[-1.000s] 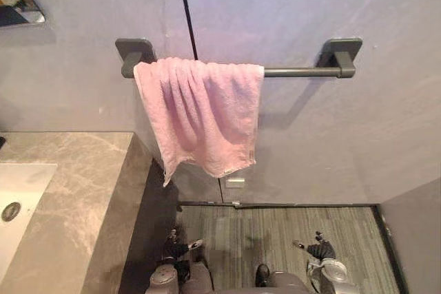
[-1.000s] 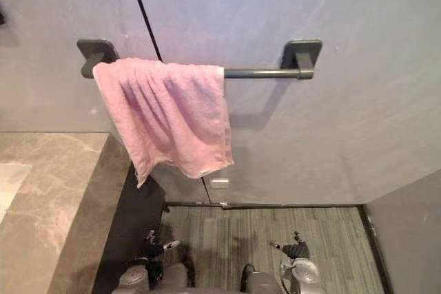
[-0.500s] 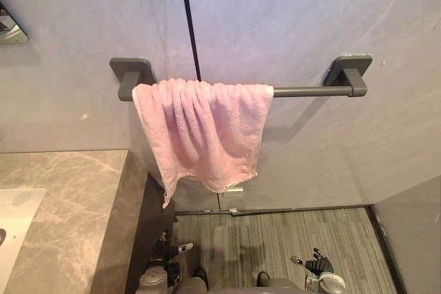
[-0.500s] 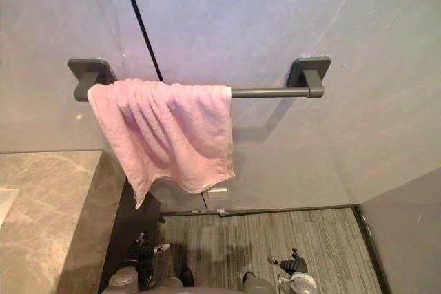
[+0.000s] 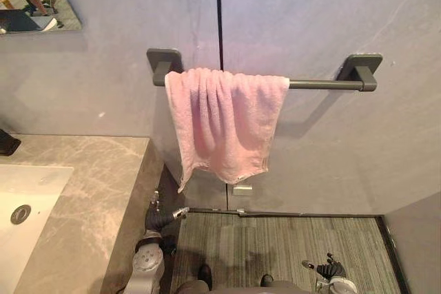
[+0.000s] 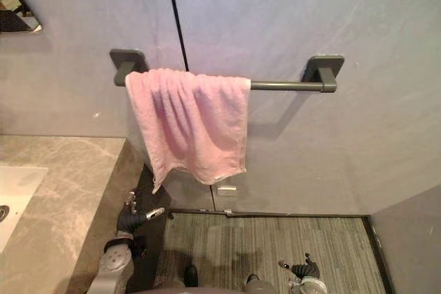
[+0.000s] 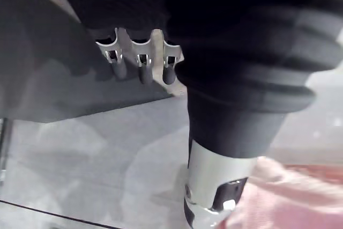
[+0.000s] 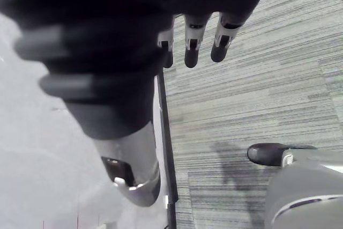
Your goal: Organize washtable
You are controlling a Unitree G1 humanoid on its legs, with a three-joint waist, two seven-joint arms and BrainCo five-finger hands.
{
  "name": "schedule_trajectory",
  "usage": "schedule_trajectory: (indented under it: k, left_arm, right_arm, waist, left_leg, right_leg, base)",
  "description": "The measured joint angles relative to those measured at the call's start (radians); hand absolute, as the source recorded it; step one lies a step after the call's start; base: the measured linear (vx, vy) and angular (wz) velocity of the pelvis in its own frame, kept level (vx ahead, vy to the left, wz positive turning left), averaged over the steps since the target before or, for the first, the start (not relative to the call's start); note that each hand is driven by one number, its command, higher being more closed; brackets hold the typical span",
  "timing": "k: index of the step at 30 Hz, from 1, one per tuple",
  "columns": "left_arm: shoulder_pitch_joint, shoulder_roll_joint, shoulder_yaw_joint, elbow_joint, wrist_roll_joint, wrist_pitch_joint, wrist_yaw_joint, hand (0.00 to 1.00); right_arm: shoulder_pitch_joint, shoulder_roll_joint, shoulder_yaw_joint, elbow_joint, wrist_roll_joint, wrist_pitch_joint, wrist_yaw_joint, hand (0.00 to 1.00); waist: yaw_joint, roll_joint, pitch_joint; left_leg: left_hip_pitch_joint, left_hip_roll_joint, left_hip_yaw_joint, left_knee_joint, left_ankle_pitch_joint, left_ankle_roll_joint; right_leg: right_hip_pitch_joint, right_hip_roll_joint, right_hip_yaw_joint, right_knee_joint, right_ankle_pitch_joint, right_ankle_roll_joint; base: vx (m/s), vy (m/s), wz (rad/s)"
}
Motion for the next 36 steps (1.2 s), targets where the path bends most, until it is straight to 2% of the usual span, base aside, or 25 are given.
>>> schedule_trajectory:
  k: [13,26,30,33,36]
  left_arm:
    - [0.037,-0.012,-0.036,-0.279,-0.042,-0.045,-0.005,0.00]
    - [0.025,-0.002,-0.082,-0.283,-0.029,-0.045,0.019,0.00]
    - [-0.023,0.021,-0.084,-0.228,-0.017,-0.044,0.021,0.00]
    - [-0.060,0.031,-0.085,-0.193,0.003,-0.043,0.022,0.00]
    - [-0.091,0.045,-0.085,-0.166,0.009,-0.043,0.036,0.00]
  right_arm:
    - [0.018,0.009,0.002,-0.078,-0.001,-0.001,0.000,0.00]
    - [0.034,0.017,0.031,-0.075,-0.001,-0.001,0.000,0.00]
    - [0.025,0.012,0.033,-0.071,-0.008,-0.001,0.000,0.00]
    - [0.017,0.008,0.033,-0.069,-0.009,-0.001,0.000,0.00]
    - [-0.003,0.001,0.038,-0.069,-0.010,-0.001,0.000,0.00]
  waist:
    - [0.003,0.004,-0.003]
    - [0.000,0.003,-0.045]
    - [-0.002,0.004,-0.052]
    - [-0.007,0.002,-0.053]
    - [-0.030,0.000,-0.053]
  left_leg:
    - [0.017,0.005,0.002,-0.003,0.000,-0.001]
    - [0.021,0.010,0.008,-0.015,0.003,-0.004]
    - [0.019,0.012,0.016,-0.018,0.002,-0.004]
    - [0.019,0.012,0.018,-0.019,0.002,-0.004]
    - [0.018,0.011,0.017,-0.019,0.002,-0.004]
  right_leg:
    - [0.021,0.006,0.000,0.001,-0.005,0.000]
    - [0.012,0.011,0.011,0.007,-0.007,-0.002]
    - [0.000,0.015,0.021,-0.001,-0.006,-0.002]
    - [0.000,0.016,0.023,-0.003,-0.006,-0.002]
    - [0.001,0.016,0.026,-0.011,-0.005,-0.004]
  base:
    - [0.03,-0.009,0.00]
    - [-0.02,-0.005,-0.02]
    - [0.00,-0.013,-0.08]
    - [0.04,-0.013,-0.03]
    - [0.03,-0.008,-0.04]
